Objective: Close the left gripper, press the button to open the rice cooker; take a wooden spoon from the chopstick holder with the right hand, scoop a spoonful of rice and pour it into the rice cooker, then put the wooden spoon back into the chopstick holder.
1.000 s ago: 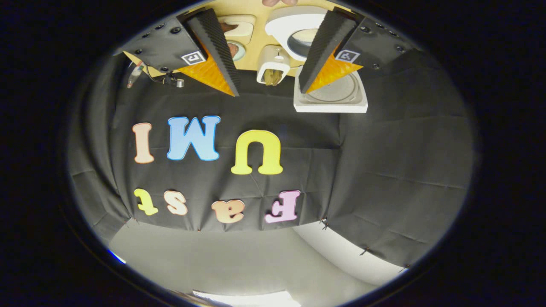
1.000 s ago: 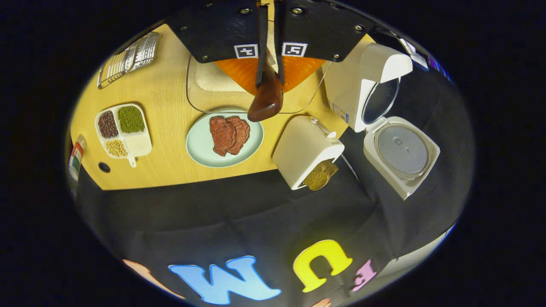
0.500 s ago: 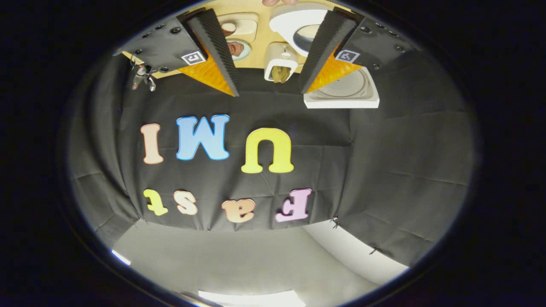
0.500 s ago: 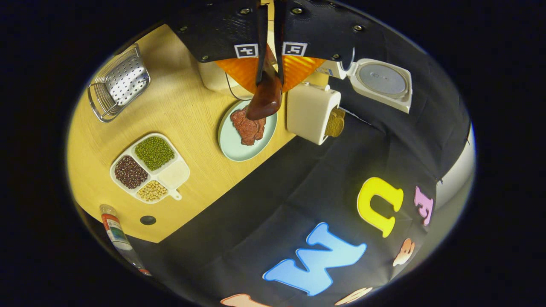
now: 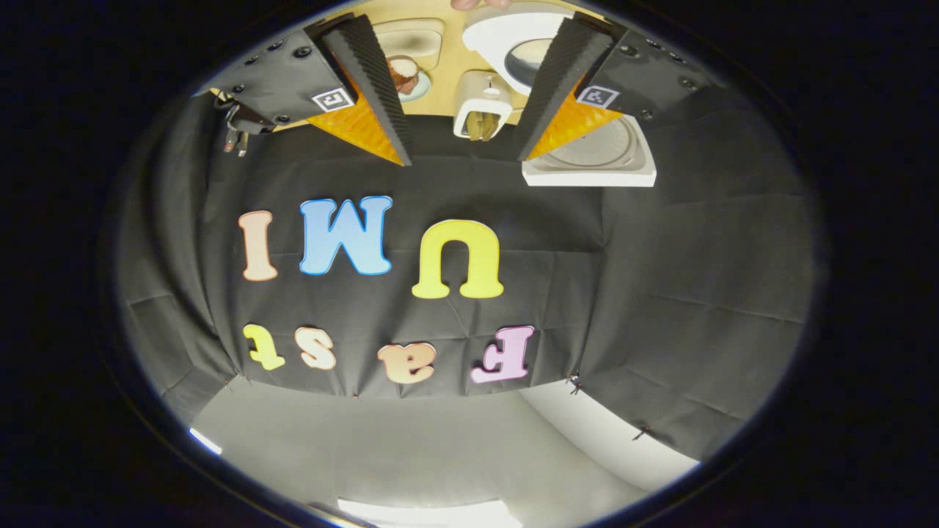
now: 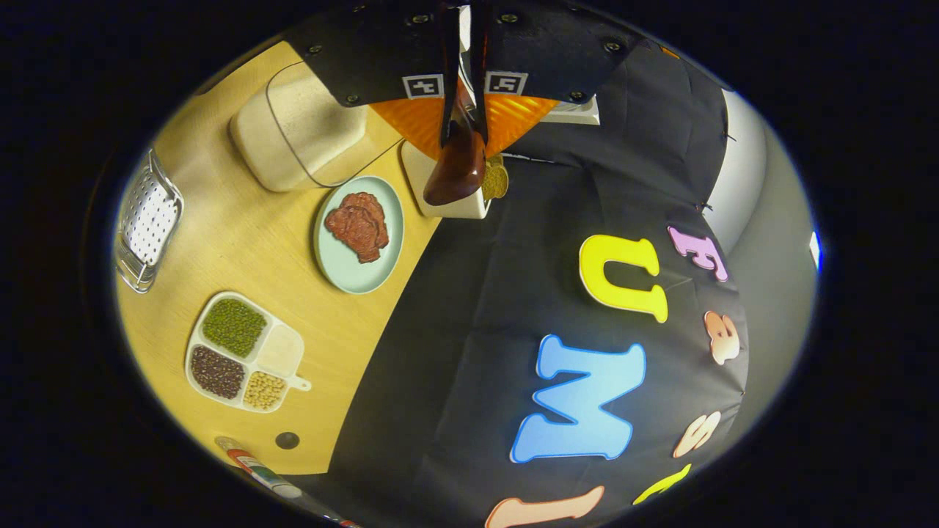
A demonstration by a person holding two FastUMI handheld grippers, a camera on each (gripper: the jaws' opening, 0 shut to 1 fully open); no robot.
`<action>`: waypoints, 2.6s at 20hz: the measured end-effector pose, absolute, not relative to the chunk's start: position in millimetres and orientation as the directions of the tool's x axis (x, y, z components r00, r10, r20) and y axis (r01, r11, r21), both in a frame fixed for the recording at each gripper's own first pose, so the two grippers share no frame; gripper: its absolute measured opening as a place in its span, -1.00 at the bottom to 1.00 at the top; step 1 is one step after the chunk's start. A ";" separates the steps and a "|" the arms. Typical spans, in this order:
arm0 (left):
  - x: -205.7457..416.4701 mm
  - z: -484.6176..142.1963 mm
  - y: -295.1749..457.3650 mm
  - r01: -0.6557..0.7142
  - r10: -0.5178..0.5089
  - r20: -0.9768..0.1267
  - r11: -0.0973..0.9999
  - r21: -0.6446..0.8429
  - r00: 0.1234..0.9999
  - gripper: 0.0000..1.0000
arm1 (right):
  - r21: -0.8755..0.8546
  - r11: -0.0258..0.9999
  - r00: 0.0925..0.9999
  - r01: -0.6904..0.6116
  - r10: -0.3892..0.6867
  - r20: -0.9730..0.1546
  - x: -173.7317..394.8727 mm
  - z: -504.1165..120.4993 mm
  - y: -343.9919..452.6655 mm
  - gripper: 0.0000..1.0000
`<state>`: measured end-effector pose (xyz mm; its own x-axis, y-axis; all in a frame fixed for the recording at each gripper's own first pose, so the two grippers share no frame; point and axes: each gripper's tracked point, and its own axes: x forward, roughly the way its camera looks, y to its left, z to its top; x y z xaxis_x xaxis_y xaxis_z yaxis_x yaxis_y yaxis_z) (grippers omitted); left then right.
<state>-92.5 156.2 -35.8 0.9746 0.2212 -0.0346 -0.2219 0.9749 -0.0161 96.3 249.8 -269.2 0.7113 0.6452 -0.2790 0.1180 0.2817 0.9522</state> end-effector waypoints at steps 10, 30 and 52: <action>-99.7 -40.4 184.3 -0.277 0.276 -0.038 0.961 0.000 0.960 0.89 | 0.930 0.352 0.616 -0.108 0.757 -0.215 99.2 -205.8 365.0 -0.87; -112.1 -54.9 234.5 -0.320 0.320 -0.066 0.947 0.004 0.945 0.82 | 0.824 0.486 0.446 -0.292 0.831 -0.332 64.6 -245.9 525.8 -0.88; -131.1 -61.4 264.8 -0.374 0.372 -0.051 0.927 -0.036 0.927 0.82 | 0.052 0.401 0.351 -0.914 0.851 -0.391 -3.1 -224.3 599.0 -0.88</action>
